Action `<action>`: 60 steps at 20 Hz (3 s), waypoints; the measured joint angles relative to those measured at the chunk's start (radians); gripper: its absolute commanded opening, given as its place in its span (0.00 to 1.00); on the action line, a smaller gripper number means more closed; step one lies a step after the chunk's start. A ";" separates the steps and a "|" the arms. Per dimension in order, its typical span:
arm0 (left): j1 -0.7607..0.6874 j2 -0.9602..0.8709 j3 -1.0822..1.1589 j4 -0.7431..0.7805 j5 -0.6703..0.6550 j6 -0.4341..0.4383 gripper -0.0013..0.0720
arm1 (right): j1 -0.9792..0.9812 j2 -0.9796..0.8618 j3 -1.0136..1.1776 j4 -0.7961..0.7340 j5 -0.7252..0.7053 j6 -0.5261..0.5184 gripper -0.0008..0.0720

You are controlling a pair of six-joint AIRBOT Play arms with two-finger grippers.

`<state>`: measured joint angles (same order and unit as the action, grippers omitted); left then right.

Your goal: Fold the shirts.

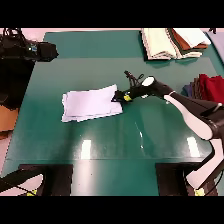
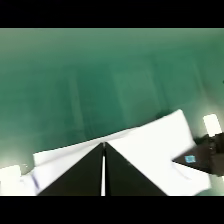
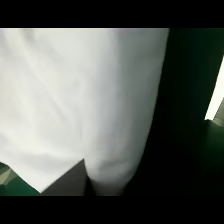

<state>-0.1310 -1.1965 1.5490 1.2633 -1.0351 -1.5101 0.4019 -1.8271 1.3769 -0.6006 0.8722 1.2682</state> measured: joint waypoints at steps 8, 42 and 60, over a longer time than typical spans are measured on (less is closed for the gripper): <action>-0.068 0.000 0.000 -0.053 0.003 0.010 0.06 | -0.079 0.101 0.102 -0.080 -0.039 -0.019 0.04; -0.299 0.000 0.000 -0.074 0.047 -0.034 0.06 | -1.144 0.441 0.427 -0.219 0.134 -0.190 0.04; -0.299 0.000 0.000 -0.067 0.025 -0.002 0.06 | -1.495 0.872 -0.242 -0.606 0.412 -0.257 0.71</action>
<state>-0.4305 -1.1965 1.5486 1.1965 -1.0100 -1.5124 -1.0931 -0.9554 1.1351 -1.2064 1.2839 1.0111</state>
